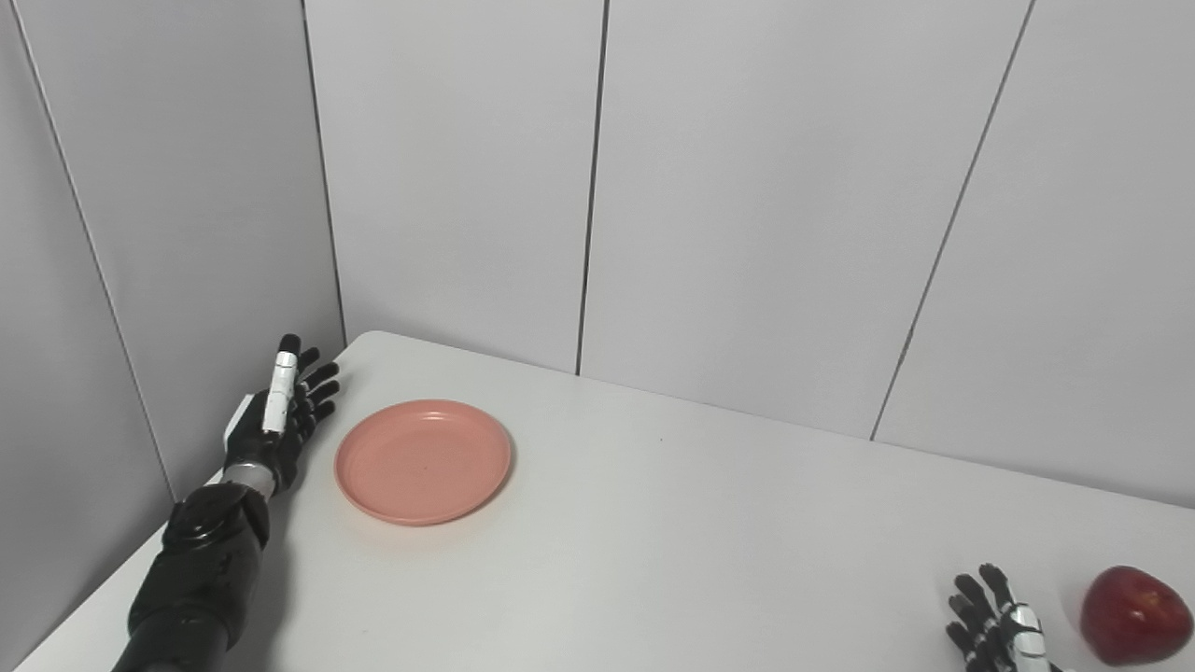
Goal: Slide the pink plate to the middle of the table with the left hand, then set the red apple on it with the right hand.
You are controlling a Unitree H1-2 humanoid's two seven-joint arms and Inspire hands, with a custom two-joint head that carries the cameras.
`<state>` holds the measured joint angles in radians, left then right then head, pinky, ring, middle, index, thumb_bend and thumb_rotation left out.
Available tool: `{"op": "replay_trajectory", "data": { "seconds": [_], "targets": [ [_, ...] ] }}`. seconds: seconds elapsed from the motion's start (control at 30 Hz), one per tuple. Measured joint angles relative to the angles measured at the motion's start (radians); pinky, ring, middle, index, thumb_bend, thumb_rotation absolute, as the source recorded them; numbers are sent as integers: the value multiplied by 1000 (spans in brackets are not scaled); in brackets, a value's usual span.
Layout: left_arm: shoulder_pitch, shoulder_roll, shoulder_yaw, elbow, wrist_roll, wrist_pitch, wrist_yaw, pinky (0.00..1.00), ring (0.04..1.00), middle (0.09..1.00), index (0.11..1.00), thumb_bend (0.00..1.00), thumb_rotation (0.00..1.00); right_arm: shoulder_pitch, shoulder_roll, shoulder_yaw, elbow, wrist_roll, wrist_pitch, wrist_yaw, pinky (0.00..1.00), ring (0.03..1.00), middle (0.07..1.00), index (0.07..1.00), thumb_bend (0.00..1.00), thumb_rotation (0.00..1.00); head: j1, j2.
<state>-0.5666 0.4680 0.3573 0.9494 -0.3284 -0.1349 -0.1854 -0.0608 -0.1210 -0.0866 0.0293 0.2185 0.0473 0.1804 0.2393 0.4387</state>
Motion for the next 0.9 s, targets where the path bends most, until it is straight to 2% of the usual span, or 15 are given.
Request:
{"op": "replay_trajectory", "data": {
  "seconds": [0.23,0.57,0.67,0.9],
  "targets": [
    [-10,0,-4,50,-18,-43,-33,944,925,899,937,903,898,2,0,1,-2,-1,1,0,987,971,952,995,767,1000,-2,2],
    [6,-24,-31,-9,-21,-25,-40,943,897,891,938,916,874,2,0,3,-3,-3,1,0,985,971,950,1000,755,1000,-6,8],
    [17,-35,-38,-35,-20,-14,-41,934,889,883,937,900,878,3,0,4,-4,-4,1,-1,977,966,947,999,756,1000,-9,9],
    [36,-56,-45,-120,-22,63,-40,917,874,861,916,910,861,4,1,7,-9,-5,2,-7,968,965,945,996,755,1000,-14,9]
  ]
}}
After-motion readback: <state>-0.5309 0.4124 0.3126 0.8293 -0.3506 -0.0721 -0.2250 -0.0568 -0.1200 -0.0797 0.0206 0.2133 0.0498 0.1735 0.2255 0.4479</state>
